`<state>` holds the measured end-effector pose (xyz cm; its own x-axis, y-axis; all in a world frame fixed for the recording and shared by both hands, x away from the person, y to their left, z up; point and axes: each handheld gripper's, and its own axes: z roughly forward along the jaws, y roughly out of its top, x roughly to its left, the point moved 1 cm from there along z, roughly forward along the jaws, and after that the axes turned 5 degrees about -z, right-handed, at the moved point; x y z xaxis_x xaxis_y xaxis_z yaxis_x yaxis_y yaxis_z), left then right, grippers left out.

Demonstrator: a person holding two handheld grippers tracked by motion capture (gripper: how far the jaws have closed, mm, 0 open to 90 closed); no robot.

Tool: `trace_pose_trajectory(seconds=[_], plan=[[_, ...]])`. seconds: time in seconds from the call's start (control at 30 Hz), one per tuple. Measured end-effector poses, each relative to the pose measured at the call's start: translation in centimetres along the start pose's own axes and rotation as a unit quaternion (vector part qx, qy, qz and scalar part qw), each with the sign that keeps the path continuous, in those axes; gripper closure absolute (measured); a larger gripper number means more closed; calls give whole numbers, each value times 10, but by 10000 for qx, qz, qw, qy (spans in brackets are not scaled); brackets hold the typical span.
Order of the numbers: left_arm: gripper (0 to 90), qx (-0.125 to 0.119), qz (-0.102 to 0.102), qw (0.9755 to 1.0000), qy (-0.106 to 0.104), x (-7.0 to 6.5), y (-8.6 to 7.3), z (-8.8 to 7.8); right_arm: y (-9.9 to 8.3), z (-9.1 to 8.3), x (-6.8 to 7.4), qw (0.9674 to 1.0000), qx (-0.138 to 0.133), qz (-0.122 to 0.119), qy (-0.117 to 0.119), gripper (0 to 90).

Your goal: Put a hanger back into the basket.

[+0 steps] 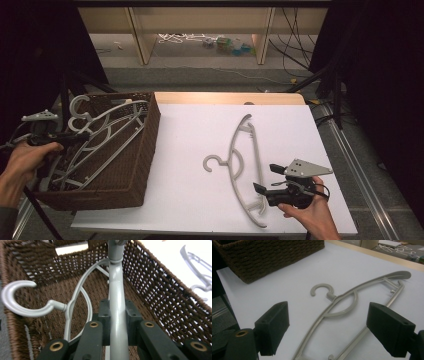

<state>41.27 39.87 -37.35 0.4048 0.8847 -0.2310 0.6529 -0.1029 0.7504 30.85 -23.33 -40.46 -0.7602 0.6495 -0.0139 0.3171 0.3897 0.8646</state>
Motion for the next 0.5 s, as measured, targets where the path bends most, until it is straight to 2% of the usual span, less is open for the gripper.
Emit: trace_pose_trajectory(seconds=[0.03, 0.13, 0.17, 0.2, 0.23, 0.27, 0.3, 0.33, 0.37, 0.4, 0.43, 0.5], plan=[[788, 216, 63, 9997, 20, -1, 0, 6, 0, 0, 0, 10000, 5, 3, 1, 193], [788, 448, 98, 9989, 16, -3, -1, 16, 0, 0, 0, 10000, 16, 6, -1, 193], [787, 448, 98, 9989, 16, -3, -1, 16, 0, 0, 0, 10000, 18, 1, 1, 193], [787, 726, 266, 9969, 122, -4, -1, 20, 0, 0, 0, 10000, 21, 3, 4, 193], [785, 726, 266, 9969, 122, -4, -1, 20, 0, 0, 0, 10000, 21, 3, 4, 193], [783, 837, 202, 9961, 202, -5, -2, 26, 0, 0, 0, 10000, 19, -6, -6, 193], [781, 837, 202, 9961, 202, -5, -2, 26, 0, 0, 0, 10000, 21, -2, -7, 193], [778, 936, 177, 9952, 238, -5, -3, 27, -1, 0, 0, 10000, 24, 0, 4, 193], [775, 1002, 146, 9939, 445, -2, -5, 28, -1, 0, -1, 10000, 26, 5, 13, 193], [769, 1002, 146, 9939, 445, -2, -5, 28, -1, 0, -1, 10000, 26, 5, 13, 193], [767, 1042, 20, 9935, 449, 2, -7, 27, -1, 0, -1, 10000, 25, 6, -7, 193], [763, 1107, 18, 9926, 493, 5, -8, 26, -1, 0, -1, 10000, 31, 4, -4, 193]])
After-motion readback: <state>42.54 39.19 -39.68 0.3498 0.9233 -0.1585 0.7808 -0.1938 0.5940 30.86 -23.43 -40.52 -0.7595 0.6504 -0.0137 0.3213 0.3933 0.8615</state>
